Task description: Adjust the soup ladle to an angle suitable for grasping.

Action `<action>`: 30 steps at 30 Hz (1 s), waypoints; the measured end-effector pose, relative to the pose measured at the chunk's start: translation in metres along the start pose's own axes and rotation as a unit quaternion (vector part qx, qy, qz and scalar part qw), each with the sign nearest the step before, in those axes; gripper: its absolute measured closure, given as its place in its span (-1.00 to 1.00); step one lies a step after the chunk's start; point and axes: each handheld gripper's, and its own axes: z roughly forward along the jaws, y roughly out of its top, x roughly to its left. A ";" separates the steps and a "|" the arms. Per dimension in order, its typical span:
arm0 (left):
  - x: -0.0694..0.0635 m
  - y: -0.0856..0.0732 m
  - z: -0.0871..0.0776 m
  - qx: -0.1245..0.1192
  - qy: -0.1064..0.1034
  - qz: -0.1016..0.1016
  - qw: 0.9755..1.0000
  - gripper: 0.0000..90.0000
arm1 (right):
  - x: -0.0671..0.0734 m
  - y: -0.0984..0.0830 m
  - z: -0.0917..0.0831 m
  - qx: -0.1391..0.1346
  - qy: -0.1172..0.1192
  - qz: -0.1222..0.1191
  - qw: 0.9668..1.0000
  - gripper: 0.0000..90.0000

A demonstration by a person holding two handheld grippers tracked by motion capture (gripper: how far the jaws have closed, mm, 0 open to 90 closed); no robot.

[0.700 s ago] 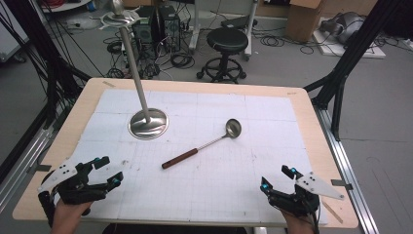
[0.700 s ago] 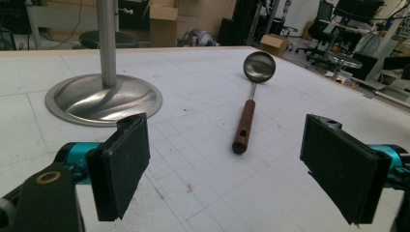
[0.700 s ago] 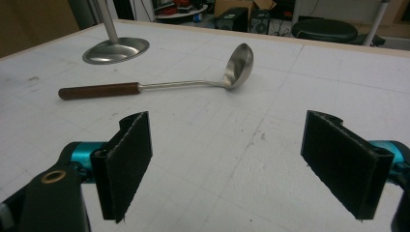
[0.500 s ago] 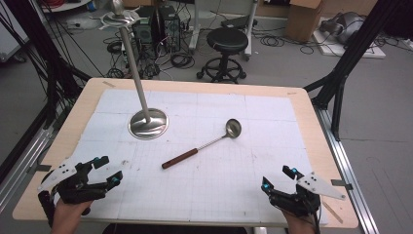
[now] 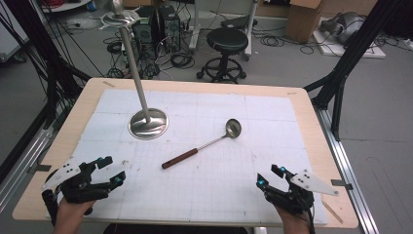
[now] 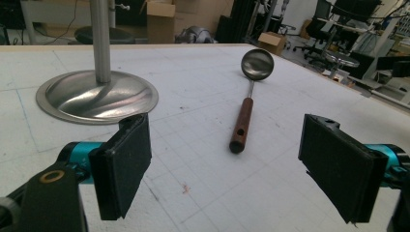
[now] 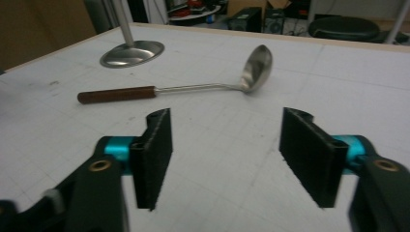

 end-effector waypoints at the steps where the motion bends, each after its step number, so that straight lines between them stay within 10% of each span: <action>1: 0.000 0.000 0.001 0.001 -0.001 0.001 1.000 -0.56 | 0.002 0.002 0.006 0.006 0.007 -0.003 1.000 0.03; 13: 0.003 -0.002 0.002 0.013 -0.008 0.004 1.000 -0.45 | 0.011 0.026 0.102 0.049 0.050 -0.012 0.997 0.94; 30: 0.004 -0.004 0.005 0.028 -0.013 0.004 1.000 -0.30 | 0.002 0.054 0.203 0.154 -0.016 -0.019 0.988 0.94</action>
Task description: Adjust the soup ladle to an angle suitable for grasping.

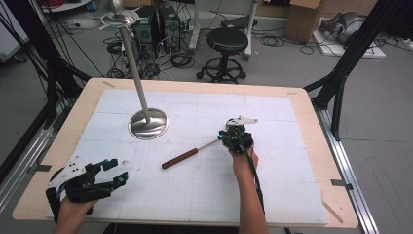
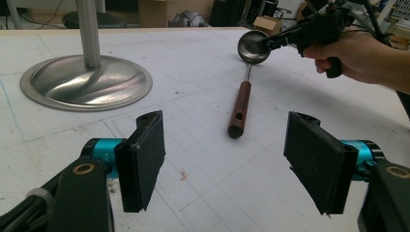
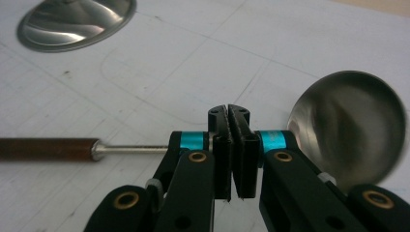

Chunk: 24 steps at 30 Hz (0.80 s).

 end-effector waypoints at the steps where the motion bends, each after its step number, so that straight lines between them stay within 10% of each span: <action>1: 0.001 0.000 0.000 0.000 0.001 -0.002 1.000 -0.29 | 0.000 0.002 0.004 0.004 -0.004 0.001 1.000 0.94; 11: 0.004 -0.001 -0.002 -0.001 0.003 -0.012 1.000 -0.29 | -0.005 0.002 0.034 0.059 -0.025 0.011 0.998 0.94; 24: 0.003 -0.001 -0.002 0.001 0.000 -0.013 1.000 -0.29 | -0.006 0.005 0.031 0.088 -0.025 -0.003 0.996 0.98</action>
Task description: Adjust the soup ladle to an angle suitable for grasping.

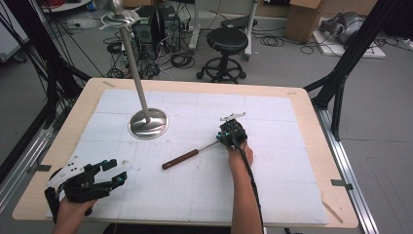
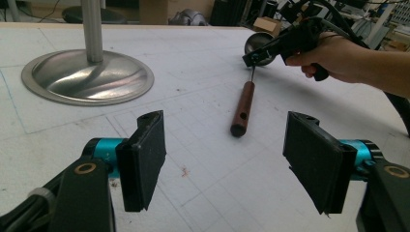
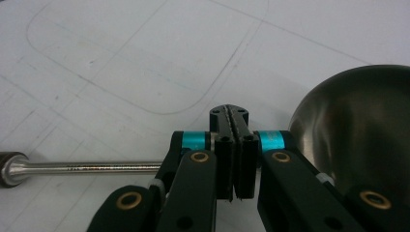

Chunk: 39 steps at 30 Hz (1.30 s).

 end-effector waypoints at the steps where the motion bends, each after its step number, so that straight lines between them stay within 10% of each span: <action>1: 0.000 0.000 0.000 0.000 0.001 0.000 1.000 -0.29 | -0.001 0.000 -0.001 0.005 0.003 0.002 1.000 0.98; 39: -0.003 0.001 0.002 0.003 -0.001 0.005 1.000 -0.29 | 0.012 -0.062 -0.064 0.061 0.053 -0.005 0.997 0.98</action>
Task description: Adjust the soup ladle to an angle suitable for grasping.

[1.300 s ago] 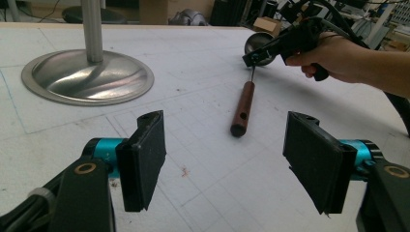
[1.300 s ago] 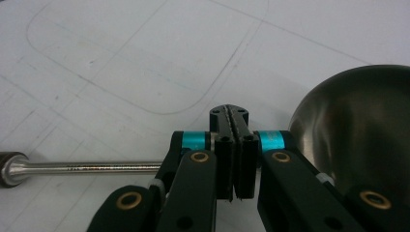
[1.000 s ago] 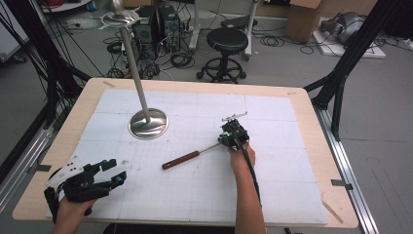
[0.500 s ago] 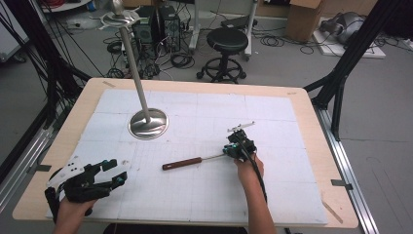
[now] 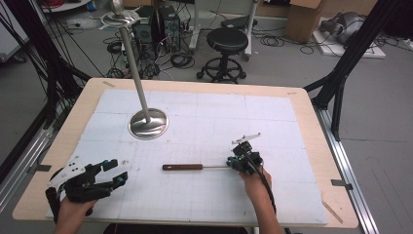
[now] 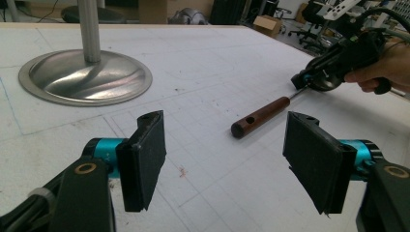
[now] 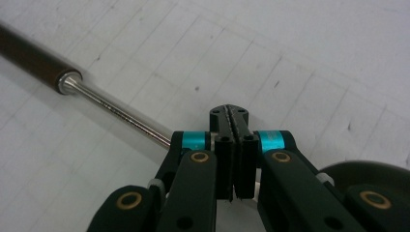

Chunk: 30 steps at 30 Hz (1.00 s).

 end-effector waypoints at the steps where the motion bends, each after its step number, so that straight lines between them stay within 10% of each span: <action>1: 0.000 0.000 0.000 0.000 0.000 0.001 1.000 -0.29 | 0.001 -0.002 -0.002 0.003 0.003 0.001 1.000 0.98; 11: -0.004 0.000 0.006 0.016 -0.009 0.011 1.000 -0.04 | 0.014 -0.015 -0.013 0.024 0.025 -0.012 0.999 0.98; 18: -0.013 -0.001 0.016 0.039 -0.021 0.030 0.999 0.21 | 0.022 -0.025 -0.042 -0.042 0.032 -0.012 0.999 0.82; 22: -0.020 -0.002 0.028 0.069 -0.027 0.048 0.996 0.57 | 0.012 -0.047 -0.073 -0.138 0.028 0.000 0.990 0.78; 30: -0.033 -0.004 0.062 0.106 -0.024 0.050 0.993 0.80 | -0.014 -0.082 -0.104 -0.210 -0.013 0.038 0.977 0.68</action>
